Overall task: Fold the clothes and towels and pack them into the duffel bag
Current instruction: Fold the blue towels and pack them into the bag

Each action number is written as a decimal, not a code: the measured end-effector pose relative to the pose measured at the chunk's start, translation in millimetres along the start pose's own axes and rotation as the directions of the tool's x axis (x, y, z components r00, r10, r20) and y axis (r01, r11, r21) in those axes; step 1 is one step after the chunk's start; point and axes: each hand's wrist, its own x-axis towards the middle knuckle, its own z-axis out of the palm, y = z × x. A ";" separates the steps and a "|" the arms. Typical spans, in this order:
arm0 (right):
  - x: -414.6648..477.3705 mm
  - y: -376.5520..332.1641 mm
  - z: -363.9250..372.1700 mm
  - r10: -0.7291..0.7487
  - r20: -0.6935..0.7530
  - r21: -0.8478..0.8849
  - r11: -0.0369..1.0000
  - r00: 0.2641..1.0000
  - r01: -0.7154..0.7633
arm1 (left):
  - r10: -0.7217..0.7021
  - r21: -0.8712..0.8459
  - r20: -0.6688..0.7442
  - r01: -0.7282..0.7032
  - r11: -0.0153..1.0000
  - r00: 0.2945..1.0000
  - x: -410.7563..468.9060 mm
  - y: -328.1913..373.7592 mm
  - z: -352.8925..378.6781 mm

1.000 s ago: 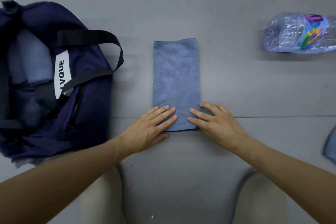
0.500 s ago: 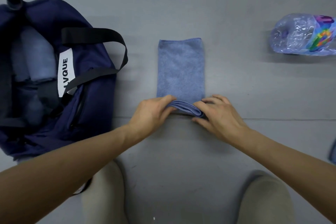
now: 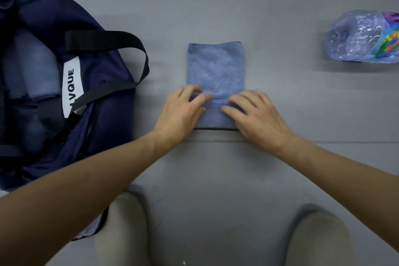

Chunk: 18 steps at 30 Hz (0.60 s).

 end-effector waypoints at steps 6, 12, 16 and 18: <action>-21.2 2.7 13.1 0.031 0.156 -0.068 0.997 0.987 -0.021 | 0.345 0.109 -0.096 -0.335 0.936 0.933 -12.4 -7.6 8.7; -21.3 0.6 12.4 0.135 0.174 0.001 0.991 0.975 -0.137 | 0.279 0.067 0.119 -0.288 0.955 0.953 -36.0 -25.8 10.9; -8.4 2.7 -0.1 0.168 0.175 0.083 0.979 0.970 -0.185 | 0.229 0.021 0.081 -0.231 0.973 0.970 -30.8 -24.8 9.9; -4.0 7.1 -5.3 0.134 0.165 0.094 0.984 0.977 -0.151 | 0.183 -0.024 0.041 -0.182 0.983 0.982 -26.1 -19.5 5.8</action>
